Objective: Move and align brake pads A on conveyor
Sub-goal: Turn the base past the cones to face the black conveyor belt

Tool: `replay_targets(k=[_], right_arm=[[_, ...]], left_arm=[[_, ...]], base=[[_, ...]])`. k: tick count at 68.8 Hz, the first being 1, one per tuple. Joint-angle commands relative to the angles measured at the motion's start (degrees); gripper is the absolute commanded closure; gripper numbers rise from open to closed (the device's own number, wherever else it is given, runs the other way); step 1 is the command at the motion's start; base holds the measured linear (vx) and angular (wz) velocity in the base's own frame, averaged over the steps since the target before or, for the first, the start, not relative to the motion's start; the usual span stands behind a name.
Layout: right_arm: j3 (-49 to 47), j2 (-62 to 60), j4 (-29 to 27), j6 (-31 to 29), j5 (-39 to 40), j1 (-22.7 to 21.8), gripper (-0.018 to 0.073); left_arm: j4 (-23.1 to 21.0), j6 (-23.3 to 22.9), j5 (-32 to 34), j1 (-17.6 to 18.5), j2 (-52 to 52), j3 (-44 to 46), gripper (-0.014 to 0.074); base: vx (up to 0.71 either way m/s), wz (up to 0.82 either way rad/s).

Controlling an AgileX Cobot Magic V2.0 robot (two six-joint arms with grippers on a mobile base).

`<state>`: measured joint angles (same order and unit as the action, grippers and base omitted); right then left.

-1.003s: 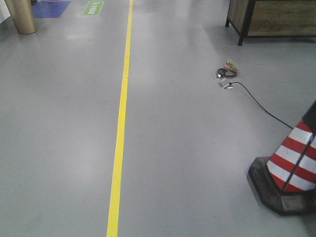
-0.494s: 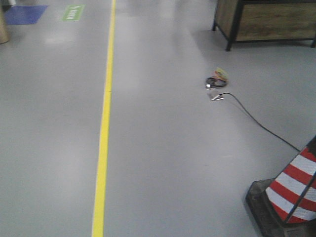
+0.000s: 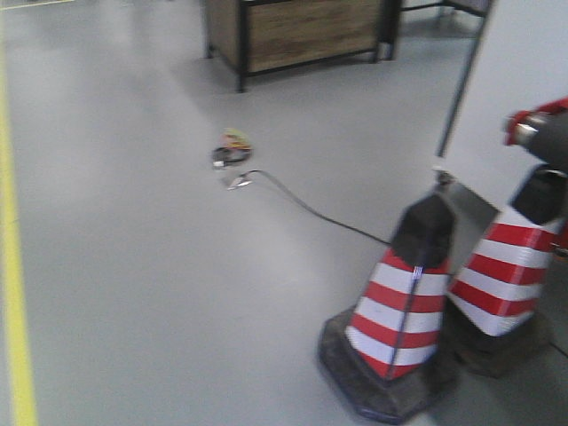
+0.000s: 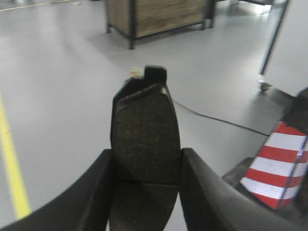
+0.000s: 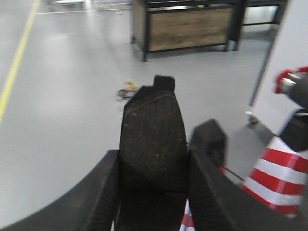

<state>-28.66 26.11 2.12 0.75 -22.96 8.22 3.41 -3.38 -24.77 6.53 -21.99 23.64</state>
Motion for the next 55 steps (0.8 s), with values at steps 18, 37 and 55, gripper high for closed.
replay_targets(k=[18, 37, 55], right_arm=[[-1.72, 0.11, 0.44, -0.22, 5.46, -0.12, 0.0566], [-1.72, 0.11, 0.44, -0.22, 5.46, -0.12, 0.0566], [-1.72, 0.11, 0.44, -0.22, 5.46, -0.12, 0.0566]], left_arm=[[-0.12, -0.47, 5.57, 0.24, -0.43, 1.6, 0.0603], [-0.12, -0.47, 5.57, 0.24, -0.43, 1.6, 0.0603], [-0.12, -0.47, 5.57, 0.24, -0.43, 1.6, 0.0603]], base=[[0.22, -0.87], [0.18, -0.85], [0.14, -0.87]])
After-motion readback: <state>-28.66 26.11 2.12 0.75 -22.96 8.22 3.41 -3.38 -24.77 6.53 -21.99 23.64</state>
